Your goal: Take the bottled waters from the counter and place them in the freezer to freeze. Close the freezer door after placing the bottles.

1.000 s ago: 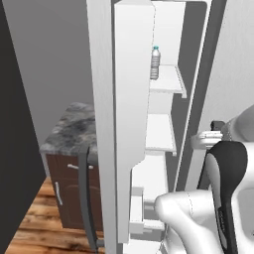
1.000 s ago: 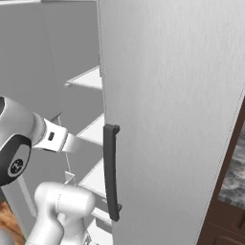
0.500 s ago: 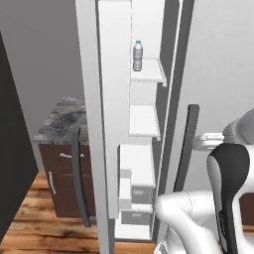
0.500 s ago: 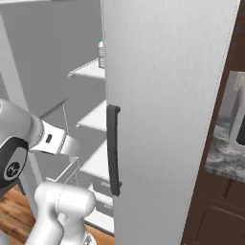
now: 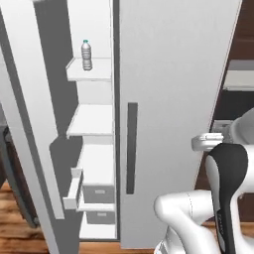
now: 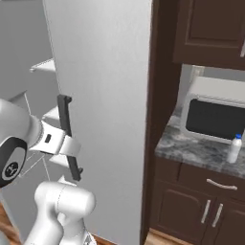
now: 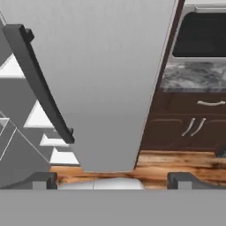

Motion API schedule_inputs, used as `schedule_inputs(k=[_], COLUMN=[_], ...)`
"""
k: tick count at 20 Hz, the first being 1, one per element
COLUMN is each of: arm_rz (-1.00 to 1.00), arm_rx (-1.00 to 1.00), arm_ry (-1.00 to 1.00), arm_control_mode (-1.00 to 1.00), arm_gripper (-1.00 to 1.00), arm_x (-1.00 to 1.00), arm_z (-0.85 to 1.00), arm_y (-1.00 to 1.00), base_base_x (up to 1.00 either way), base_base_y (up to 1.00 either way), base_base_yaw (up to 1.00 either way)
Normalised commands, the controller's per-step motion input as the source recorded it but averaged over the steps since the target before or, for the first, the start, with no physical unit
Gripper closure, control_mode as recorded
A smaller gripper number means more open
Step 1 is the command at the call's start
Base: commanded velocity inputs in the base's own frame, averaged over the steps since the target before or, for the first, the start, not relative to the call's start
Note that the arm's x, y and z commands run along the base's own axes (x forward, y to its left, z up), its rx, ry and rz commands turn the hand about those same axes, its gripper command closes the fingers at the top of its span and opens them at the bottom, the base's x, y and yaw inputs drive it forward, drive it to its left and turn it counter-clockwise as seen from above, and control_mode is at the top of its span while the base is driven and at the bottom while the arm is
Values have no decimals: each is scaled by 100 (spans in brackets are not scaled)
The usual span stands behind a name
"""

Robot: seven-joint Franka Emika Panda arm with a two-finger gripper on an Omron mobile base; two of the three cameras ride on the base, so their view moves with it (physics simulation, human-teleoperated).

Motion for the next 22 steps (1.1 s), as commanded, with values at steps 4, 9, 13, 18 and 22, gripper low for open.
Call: schedule_inputs(k=[4,9,13,18,22], arm_rz=[0,0,0,0,0], arm_rx=[0,0,0,0,0], arm_ry=[0,0,0,0,0], arm_control_mode=[100,100,100,100,100], arm_gripper=[-100,-100,-100,-100,-100], arm_x=[0,0,0,0,0], arm_z=[0,0,0,0,0], arm_y=[0,0,0,0,0], base_base_x=[0,0,2,11,23], base_base_y=[-100,-100,-89,-56,-2], base_base_yaw=[-10,-13,-13,-16,-10])
